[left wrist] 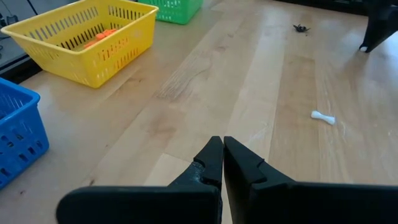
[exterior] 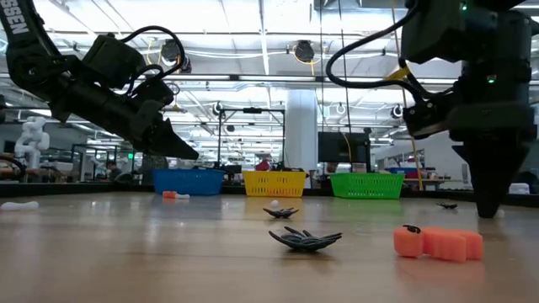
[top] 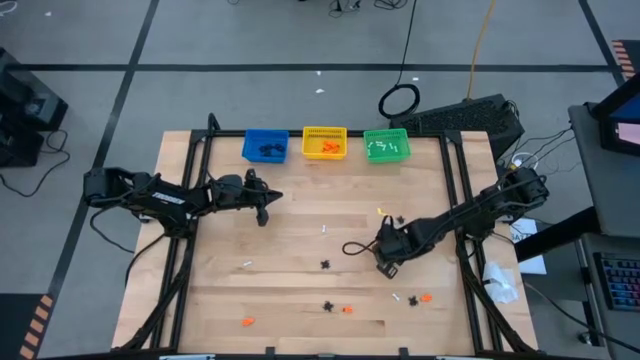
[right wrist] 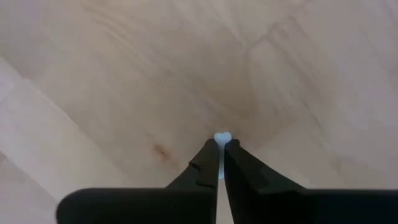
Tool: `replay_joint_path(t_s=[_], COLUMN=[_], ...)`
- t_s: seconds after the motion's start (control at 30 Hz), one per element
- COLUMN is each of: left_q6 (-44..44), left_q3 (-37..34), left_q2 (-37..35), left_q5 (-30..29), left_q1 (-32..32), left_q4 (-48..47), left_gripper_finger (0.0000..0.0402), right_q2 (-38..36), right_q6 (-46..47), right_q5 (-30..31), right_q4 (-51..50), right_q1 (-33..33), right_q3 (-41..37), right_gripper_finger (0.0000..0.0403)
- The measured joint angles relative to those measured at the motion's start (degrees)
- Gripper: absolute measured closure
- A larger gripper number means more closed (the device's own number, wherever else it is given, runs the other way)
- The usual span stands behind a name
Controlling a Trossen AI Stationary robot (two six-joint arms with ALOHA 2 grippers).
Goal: Sort Halloween decoration
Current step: Put the white bone toy into the green bin
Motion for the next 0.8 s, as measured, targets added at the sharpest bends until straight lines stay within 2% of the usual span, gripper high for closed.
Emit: replay_joint_path(t_s=[0.3, 0.47, 0.63, 0.8], left_q6=[0.02, 0.04, 0.04, -0.04], left_q3=[0.0, 0.0, 0.0, 0.0], left_q2=[0.0, 0.0, 0.0, 0.0], left_q5=[0.0, 0.0, 0.0, 0.0], left_q1=[0.01, 0.0, 0.01, -0.17], left_q4=[0.11, 0.15, 0.2, 0.19], left_gripper_finger=[0.0396, 0.0396, 0.0396, 0.0396], right_q2=[-1.55, -1.67, -1.69, -1.69], right_q6=[-10.62, -17.28, -29.5, -42.73], right_q5=[2.6, 6.46, 9.96, 11.23], right_q4=[-1.92, -5.19, -7.18, -7.2], right_q1=[-3.71, -8.03, -15.62, -27.11], right_q3=[3.8, 7.56, 11.98, 15.77], right_gripper_finger=[0.0401, 0.0402, 0.0402, 0.0403])
